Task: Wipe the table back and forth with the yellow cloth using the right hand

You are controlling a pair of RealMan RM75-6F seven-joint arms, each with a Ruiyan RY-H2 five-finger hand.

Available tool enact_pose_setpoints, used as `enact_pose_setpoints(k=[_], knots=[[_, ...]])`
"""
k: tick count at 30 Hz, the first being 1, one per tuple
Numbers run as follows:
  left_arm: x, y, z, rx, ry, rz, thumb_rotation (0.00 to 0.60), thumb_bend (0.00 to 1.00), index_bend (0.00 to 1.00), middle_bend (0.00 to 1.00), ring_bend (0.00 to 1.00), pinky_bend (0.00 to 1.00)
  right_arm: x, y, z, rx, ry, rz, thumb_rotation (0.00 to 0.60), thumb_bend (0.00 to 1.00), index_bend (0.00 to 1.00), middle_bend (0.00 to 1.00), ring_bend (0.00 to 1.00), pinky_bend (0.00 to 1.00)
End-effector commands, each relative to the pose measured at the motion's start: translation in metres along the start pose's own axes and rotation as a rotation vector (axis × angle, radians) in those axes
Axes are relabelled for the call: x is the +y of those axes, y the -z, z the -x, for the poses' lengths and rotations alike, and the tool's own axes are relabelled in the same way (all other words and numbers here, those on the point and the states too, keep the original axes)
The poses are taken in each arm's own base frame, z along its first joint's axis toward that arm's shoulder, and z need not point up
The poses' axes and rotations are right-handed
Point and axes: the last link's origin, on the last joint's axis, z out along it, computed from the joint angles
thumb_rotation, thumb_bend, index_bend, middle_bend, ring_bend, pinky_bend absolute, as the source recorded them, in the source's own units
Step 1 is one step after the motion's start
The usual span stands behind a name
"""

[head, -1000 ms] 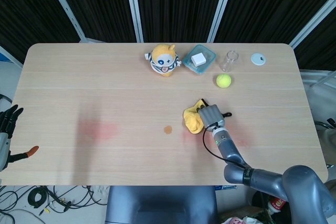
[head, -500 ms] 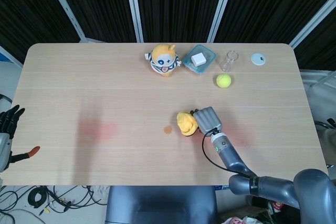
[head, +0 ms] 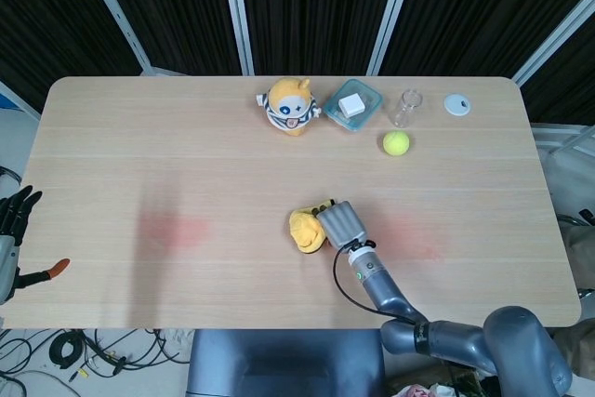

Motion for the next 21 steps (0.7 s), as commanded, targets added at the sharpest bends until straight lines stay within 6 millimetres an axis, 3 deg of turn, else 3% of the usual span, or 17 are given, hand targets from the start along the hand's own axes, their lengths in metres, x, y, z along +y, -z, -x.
enact_pose_setpoints(k=[1, 10, 21], knots=[[0.0, 0.0, 0.0, 0.001, 0.002, 0.0, 0.6, 0.02, 0.0, 0.0, 0.0, 0.03, -0.006, -0.003, 0.004, -0.008, -0.003, -0.005, 0.6, 0.59, 0.67, 0.6, 0.64, 0.71], [0.0, -0.001, 0.0, 0.0, 0.005, -0.002, 0.6, 0.02, 0.0, 0.0, 0.0, 0.03, -0.016, -0.008, 0.014, -0.025, -0.036, -0.011, 0.6, 0.59, 0.67, 0.6, 0.64, 0.71], [0.0, -0.001, 0.0, 0.0, 0.004, -0.005, 0.6, 0.02, 0.0, 0.0, 0.0, 0.03, -0.043, -0.008, 0.024, -0.041, -0.079, -0.056, 0.6, 0.6, 0.67, 0.6, 0.64, 0.71]])
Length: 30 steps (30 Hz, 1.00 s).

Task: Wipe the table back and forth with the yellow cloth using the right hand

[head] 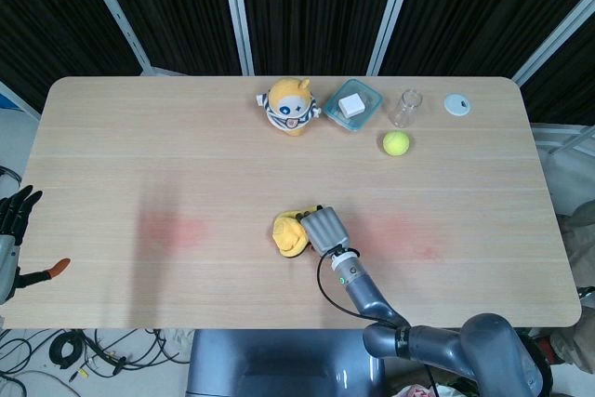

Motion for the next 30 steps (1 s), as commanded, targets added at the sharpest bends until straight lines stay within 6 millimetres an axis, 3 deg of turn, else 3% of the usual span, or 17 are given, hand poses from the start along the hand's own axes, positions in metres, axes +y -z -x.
enact_pose_setpoints(k=[1, 9, 14, 30], knots=[[0.0, 0.0, 0.0, 0.001, 0.001, -0.001, 0.6, 0.02, 0.0, 0.0, 0.0, 0.03, -0.006, -0.001, 0.004, -0.008, -0.011, -0.007, 0.6, 0.6, 0.67, 0.6, 0.64, 0.71], [-0.001, -0.001, 0.0, 0.002, 0.001, -0.004, 0.6, 0.02, 0.0, 0.0, 0.0, 0.03, -0.018, -0.001, 0.011, -0.02, -0.018, -0.039, 0.6, 0.6, 0.67, 0.6, 0.64, 0.71], [-0.001, -0.001, 0.0, 0.002, 0.001, -0.004, 0.6, 0.02, 0.0, 0.0, 0.0, 0.03, -0.013, -0.002, 0.012, -0.015, -0.002, -0.031, 0.6, 0.61, 0.67, 0.6, 0.64, 0.71], [0.0, 0.0, 0.0, 0.002, 0.0, -0.001, 0.6, 0.02, 0.0, 0.0, 0.0, 0.03, 0.059, 0.006, 0.006, 0.001, 0.061, 0.16, 0.6, 0.61, 0.67, 0.6, 0.64, 0.71]])
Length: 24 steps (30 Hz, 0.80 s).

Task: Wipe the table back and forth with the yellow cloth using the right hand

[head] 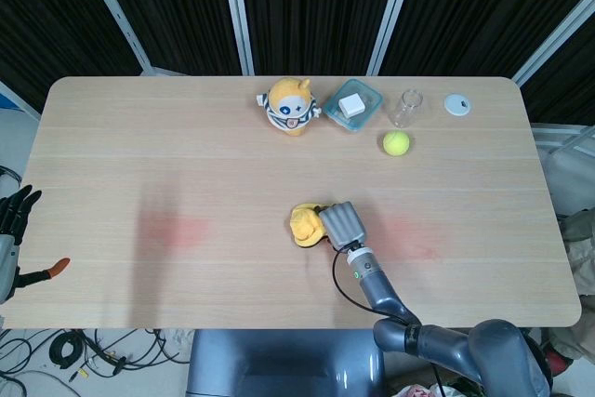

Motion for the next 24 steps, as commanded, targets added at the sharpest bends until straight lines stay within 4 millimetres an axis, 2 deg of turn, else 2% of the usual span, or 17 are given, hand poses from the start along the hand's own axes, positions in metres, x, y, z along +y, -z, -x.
enact_pose_setpoints(k=[1, 6, 11, 24], knots=[[0.0, 0.0, 0.0, 0.001, -0.001, 0.0, 0.6, 0.02, 0.0, 0.0, 0.0, 0.03, 0.007, 0.001, -0.002, 0.011, 0.01, 0.019, 0.6, 0.61, 0.67, 0.6, 0.64, 0.71], [0.0, 0.0, 0.0, 0.004, 0.0, -0.001, 0.6, 0.02, 0.0, 0.0, 0.0, 0.03, 0.012, 0.003, -0.006, 0.021, 0.019, 0.025, 0.6, 0.61, 0.67, 0.6, 0.64, 0.71], [0.001, 0.0, 0.001, 0.002, -0.001, 0.0, 0.6, 0.02, 0.0, 0.0, 0.0, 0.03, 0.001, 0.006, -0.005, 0.014, 0.01, -0.006, 0.6, 0.61, 0.68, 0.6, 0.64, 0.71], [0.0, -0.001, 0.0, 0.002, 0.002, -0.004, 0.6, 0.02, 0.0, 0.0, 0.0, 0.03, -0.066, 0.011, 0.006, -0.021, -0.009, -0.159, 0.6, 0.61, 0.68, 0.6, 0.64, 0.71]])
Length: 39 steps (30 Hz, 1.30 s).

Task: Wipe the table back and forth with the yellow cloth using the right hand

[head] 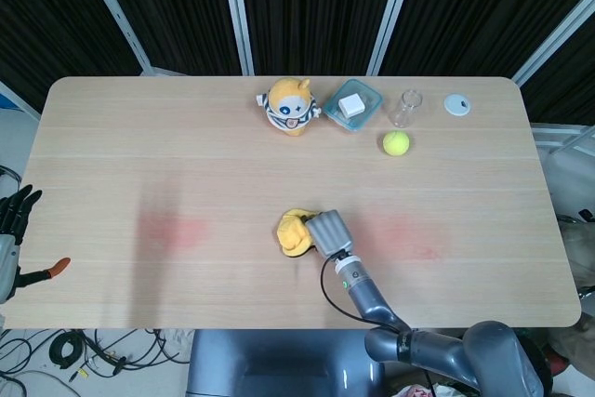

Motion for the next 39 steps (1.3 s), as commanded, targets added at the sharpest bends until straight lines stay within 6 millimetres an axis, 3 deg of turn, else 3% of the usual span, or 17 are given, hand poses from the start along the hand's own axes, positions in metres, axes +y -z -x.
enact_pose_setpoints(k=[1, 9, 14, 26, 39], knots=[[0.0, 0.0, 0.0, 0.001, 0.001, -0.001, 0.6, 0.02, 0.0, 0.0, 0.0, 0.03, -0.013, -0.001, 0.002, -0.005, -0.002, -0.03, 0.6, 0.61, 0.68, 0.6, 0.64, 0.71], [-0.001, -0.001, 0.0, -0.002, 0.002, -0.004, 0.6, 0.02, 0.0, 0.0, 0.0, 0.03, -0.046, 0.0, 0.003, -0.006, -0.023, -0.114, 0.6, 0.61, 0.68, 0.6, 0.64, 0.71], [-0.001, -0.001, -0.001, 0.0, 0.003, -0.009, 0.6, 0.02, 0.0, 0.0, 0.0, 0.03, -0.045, -0.004, 0.002, 0.001, -0.013, -0.107, 0.6, 0.61, 0.68, 0.6, 0.64, 0.71], [-0.001, -0.001, -0.001, 0.0, 0.003, -0.009, 0.6, 0.02, 0.0, 0.0, 0.0, 0.03, 0.017, -0.013, -0.003, 0.032, 0.025, 0.099, 0.6, 0.61, 0.68, 0.6, 0.64, 0.71], [0.0, -0.001, -0.001, 0.006, 0.001, -0.008, 0.6, 0.02, 0.0, 0.0, 0.0, 0.03, 0.084, 0.001, -0.021, 0.069, 0.068, 0.276, 0.6, 0.62, 0.68, 0.6, 0.64, 0.71]])
